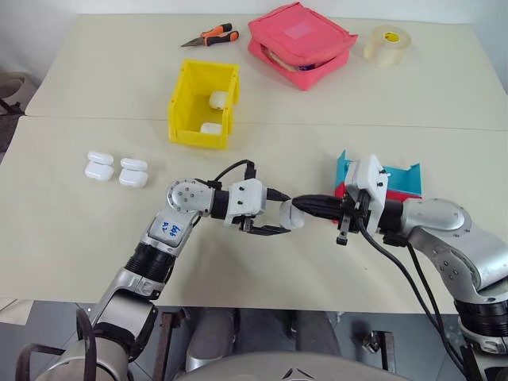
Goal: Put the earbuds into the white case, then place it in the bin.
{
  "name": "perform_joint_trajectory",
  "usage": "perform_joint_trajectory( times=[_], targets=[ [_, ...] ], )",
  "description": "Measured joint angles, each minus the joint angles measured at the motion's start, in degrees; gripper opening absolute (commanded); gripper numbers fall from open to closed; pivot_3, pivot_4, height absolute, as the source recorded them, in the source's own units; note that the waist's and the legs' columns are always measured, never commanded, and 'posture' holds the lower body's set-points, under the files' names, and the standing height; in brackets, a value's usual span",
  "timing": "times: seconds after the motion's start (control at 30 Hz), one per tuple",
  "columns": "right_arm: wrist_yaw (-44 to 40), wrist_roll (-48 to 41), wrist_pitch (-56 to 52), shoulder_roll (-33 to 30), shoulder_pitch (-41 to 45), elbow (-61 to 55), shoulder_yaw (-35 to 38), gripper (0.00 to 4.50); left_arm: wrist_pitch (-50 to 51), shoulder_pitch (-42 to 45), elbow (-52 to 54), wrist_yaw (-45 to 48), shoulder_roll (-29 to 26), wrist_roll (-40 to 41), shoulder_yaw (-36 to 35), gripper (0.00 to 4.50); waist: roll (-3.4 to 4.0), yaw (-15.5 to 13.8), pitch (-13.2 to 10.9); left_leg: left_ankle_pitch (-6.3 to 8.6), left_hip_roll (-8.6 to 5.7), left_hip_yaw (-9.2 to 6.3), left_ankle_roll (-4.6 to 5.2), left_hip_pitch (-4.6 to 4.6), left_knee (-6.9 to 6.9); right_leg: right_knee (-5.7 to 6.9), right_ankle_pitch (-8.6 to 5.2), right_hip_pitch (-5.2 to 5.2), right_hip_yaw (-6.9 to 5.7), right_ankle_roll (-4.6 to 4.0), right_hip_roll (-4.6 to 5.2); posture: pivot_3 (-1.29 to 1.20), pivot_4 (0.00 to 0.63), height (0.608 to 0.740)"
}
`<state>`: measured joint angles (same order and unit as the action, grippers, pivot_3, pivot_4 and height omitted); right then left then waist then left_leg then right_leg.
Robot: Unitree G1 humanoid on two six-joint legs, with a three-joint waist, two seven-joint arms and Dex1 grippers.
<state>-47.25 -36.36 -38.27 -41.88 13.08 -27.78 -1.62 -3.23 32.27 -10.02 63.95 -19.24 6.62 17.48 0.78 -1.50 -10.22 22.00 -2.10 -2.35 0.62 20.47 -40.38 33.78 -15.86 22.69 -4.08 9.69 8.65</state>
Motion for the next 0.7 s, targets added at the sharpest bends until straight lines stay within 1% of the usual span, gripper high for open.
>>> perform_joint_trajectory(
  times=[0.07,0.13,0.23,0.3,0.33,0.4,0.5,0.6,0.7],
  targets=[
    [-1.9,0.7,3.0,-0.7,-2.9,0.7,1.1,0.04,0.2,-0.6,0.0,-0.2,0.2,0.2,-0.6,2.76,0.00,0.1,0.0,0.00,0.01,0.02,0.00,-0.01,0.01,0.00,0.00,0.00,0.00,0.00,-0.01,0.00,0.150,0.740],
    [-3.6,2.1,5.1,-2.1,-6.8,2.7,2.7,0.04,0.3,-1.4,0.3,-0.5,0.9,2.5,-2.3,2.76,-0.01,0.0,0.0,0.00,0.00,0.03,0.00,0.00,0.00,0.01,0.00,-0.01,0.00,0.00,0.00,0.00,0.150,0.740],
    [-5.5,3.2,8.7,-2.2,-11.4,5.6,5.6,0.04,0.3,-1.4,1.0,-0.8,1.3,5.4,-4.9,2.76,-0.02,0.0,0.0,0.00,0.01,0.04,0.01,-0.02,-0.02,0.02,0.00,-0.02,0.01,0.00,0.00,0.00,0.150,0.740],
    [-6.2,2.7,10.9,-1.4,-13.3,6.1,9.2,0.04,0.7,-1.6,1.6,-1.3,1.3,6.6,-5.9,2.76,-0.01,0.1,0.0,-0.01,0.04,0.04,0.00,-0.05,-0.01,0.03,0.00,-0.02,0.01,0.00,-0.01,0.00,0.150,0.740],
    [-6.6,1.2,12.4,-0.2,-14.7,6.0,12.1,0.21,0.9,-2.4,2.9,-1.8,1.3,7.2,-6.5,2.76,-0.02,0.2,0.0,-0.01,0.07,0.04,-0.01,-0.06,0.01,0.03,0.00,-0.02,0.01,0.00,-0.03,0.00,0.150,0.740],
    [-6.9,-1.7,14.4,2.1,-17.6,5.9,17.6,0.66,2.3,-4.9,5.2,-3.3,0.7,8.8,-8.4,2.76,-0.01,0.2,0.0,-0.01,0.08,0.05,-0.01,-0.08,0.03,0.03,0.00,-0.02,0.02,0.00,-0.03,0.00,0.150,0.740],
    [-6.8,-4.1,16.1,3.5,-19.7,4.6,22.3,1.63,4.4,-8.6,7.4,-5.3,-1.3,10.0,-11.5,2.76,-0.01,0.2,0.0,-0.01,0.09,0.08,-0.02,-0.12,0.03,0.05,0.00,-0.03,0.07,0.00,-0.03,0.00,0.150,0.740],
    [-4.3,-5.6,17.2,5.1,-19.0,0.6,23.2,2.69,4.6,-12.4,11.1,-8.5,-0.8,12.4,-15.3,2.76,0.00,0.1,0.0,-0.02,0.12,0.06,-0.04,-0.15,0.03,0.07,0.00,-0.03,0.10,0.00,-0.02,0.00,0.150,0.740],
    [-3.1,-4.9,18.7,5.3,-19.0,-2.8,22.8,3.75,8.2,-15.4,14.8,-15.2,-0.7,13.5,-19.3,2.76,0.00,0.1,0.0,-0.02,0.08,0.05,-0.04,-0.16,0.03,0.06,0.00,-0.06,0.12,0.00,-0.01,0.00,0.150,0.740]
  ],
)
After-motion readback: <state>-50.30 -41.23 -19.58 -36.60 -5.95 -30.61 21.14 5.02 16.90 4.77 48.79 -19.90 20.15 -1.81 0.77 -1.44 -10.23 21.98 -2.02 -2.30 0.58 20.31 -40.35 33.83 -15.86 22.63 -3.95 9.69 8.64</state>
